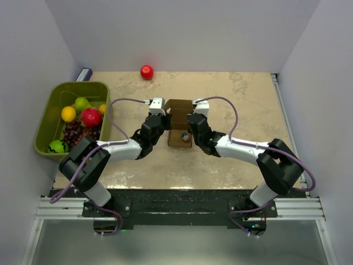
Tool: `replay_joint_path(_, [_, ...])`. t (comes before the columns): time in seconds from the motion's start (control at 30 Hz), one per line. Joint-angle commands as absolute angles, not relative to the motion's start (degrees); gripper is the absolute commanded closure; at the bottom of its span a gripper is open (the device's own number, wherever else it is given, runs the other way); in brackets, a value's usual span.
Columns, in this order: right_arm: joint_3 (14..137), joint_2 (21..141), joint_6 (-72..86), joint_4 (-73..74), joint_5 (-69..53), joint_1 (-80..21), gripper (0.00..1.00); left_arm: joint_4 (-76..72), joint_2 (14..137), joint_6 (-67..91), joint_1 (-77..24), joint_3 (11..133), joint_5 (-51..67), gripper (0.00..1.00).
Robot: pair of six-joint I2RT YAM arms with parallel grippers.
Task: Fold the paper box
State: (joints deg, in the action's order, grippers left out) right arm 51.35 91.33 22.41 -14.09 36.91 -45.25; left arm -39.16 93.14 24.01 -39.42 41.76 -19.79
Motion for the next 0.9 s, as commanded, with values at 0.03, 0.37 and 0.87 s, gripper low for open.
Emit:
replay_joint_path(0.03, [50.10,91.05,27.15,-10.64,40.25,-46.32,1.00,-29.97,95.01,27.59,-40.95,36.57,-16.35,1.00])
replay_joint_path(0.37, [48.96,91.14,30.93,-7.21,41.48,-47.11,1.00,-29.62,95.89,28.92,-42.98,34.63,-17.75,1.00])
replay_joint_path(0.87, [48.52,84.39,32.70,-0.45,38.94,-48.34,0.39,-28.56,94.57,26.90,-48.16,32.96,-30.21,1.00])
